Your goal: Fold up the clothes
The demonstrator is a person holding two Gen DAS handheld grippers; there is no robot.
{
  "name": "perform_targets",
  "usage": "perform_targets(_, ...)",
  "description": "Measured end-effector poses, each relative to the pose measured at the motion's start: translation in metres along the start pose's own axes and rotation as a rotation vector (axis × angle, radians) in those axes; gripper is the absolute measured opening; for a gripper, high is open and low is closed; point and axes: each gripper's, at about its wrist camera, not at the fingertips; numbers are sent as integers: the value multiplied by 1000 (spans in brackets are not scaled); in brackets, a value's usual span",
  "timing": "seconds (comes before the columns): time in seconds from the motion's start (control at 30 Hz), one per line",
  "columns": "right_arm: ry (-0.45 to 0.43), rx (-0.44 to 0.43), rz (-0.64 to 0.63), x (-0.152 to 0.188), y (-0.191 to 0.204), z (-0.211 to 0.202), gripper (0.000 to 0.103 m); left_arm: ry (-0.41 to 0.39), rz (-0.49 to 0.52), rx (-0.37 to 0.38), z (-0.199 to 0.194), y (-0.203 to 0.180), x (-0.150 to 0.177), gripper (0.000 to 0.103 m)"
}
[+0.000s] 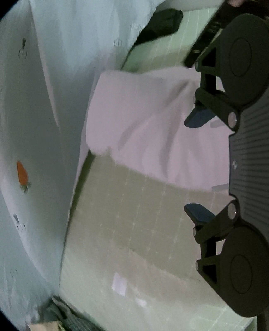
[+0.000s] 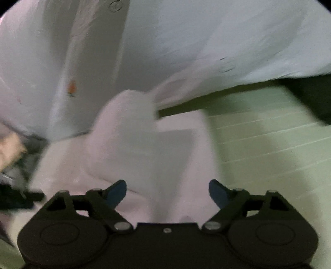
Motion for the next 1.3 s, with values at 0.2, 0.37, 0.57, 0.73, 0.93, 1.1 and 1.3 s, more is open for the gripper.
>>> perform_targets(0.2,75,-38,155,7,0,62,70,2,3,-18,2,33,-9,81)
perform_targets(0.37,7,-137,210,-4,6,46,19,0,-5,-1,10,34,-25,81)
perform_targets(0.57,-107,-114,163,-45,-6,-5,17,10,26,55,27,8,-40,81)
perform_targets(0.73,59,136,118,-51,-46,18,64,34,69,112,49,-19,-46,85)
perform_targets(0.93,70,79,205,-41,-63,32,87,112,106,138,89,-46,-47,87)
perform_targets(1.1,83,-2,290,-37,-74,48,93,172,75,200,115,-45,-48,92)
perform_targets(1.3,82,-23,293,-36,-62,69,102,324,-73,395,149,-28,-46,92)
Point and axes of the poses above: each gripper's, at about its wrist camera, not at the fingertips, and z roughly the way its jaws point, y to its left, x to its underside, and after that the axes turned 14 degrees about -x, right-handed
